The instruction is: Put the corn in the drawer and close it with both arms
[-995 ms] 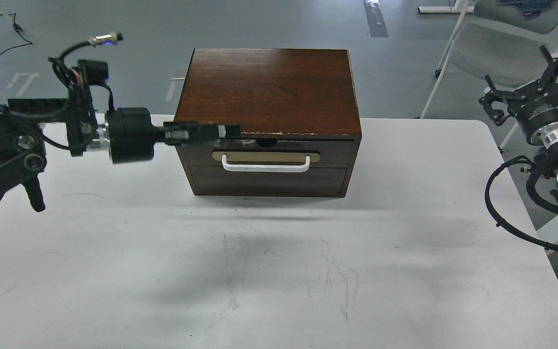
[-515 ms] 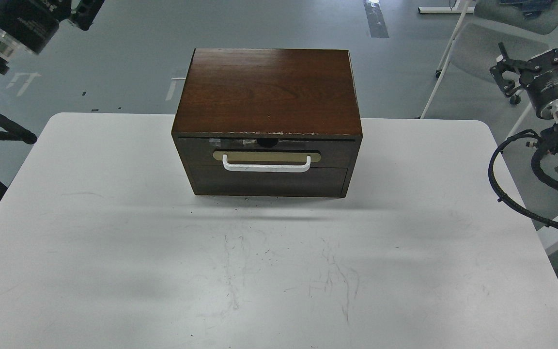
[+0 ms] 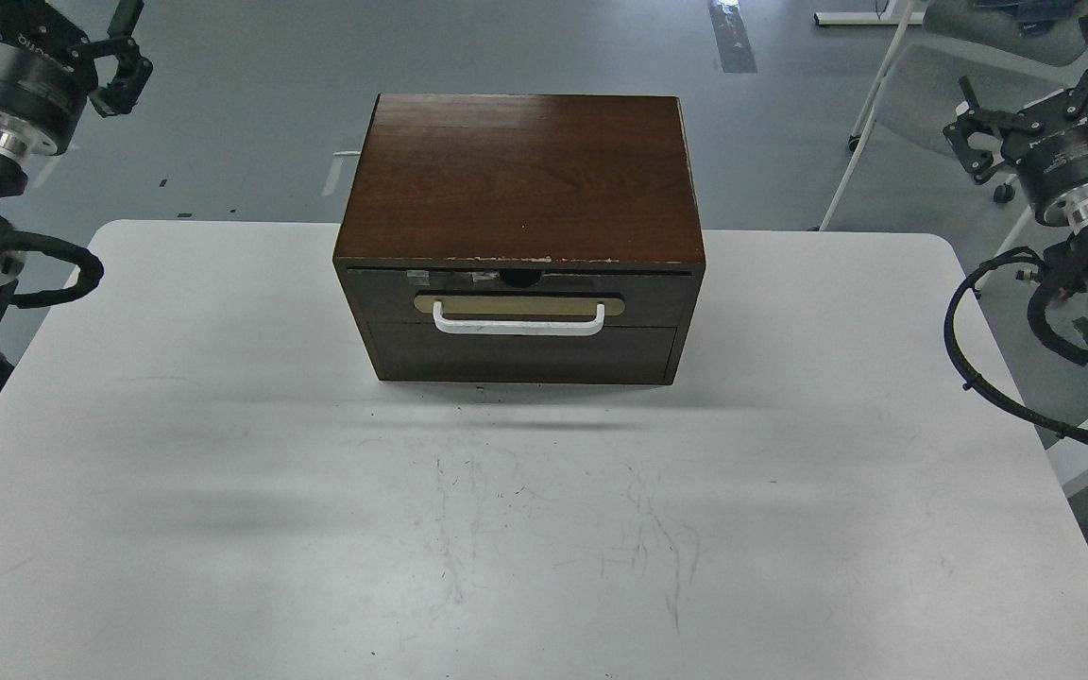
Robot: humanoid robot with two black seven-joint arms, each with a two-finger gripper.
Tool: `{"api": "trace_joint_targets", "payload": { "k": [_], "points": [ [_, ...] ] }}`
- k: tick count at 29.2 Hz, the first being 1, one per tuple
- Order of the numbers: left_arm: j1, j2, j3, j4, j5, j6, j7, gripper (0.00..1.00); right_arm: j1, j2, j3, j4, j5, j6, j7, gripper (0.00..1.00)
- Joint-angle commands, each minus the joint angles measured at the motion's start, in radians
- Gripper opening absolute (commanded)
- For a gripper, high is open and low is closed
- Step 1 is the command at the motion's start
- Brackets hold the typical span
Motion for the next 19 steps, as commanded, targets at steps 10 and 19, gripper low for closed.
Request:
{"api": "trace_joint_targets", "payload": {
  "k": [10,19],
  "points": [
    [0.015,-0.028,0.01,0.015,-0.213,0.0,0.142,0.98,-0.005,0.044,0.037,-0.004,0.143,0.0,-0.064,1.0],
    [0.022,-0.038,0.022,0.012,-0.212,0.0,0.142,0.98,-0.006,0.046,0.019,0.005,0.119,0.0,-0.062,1.0]
  ]
}}
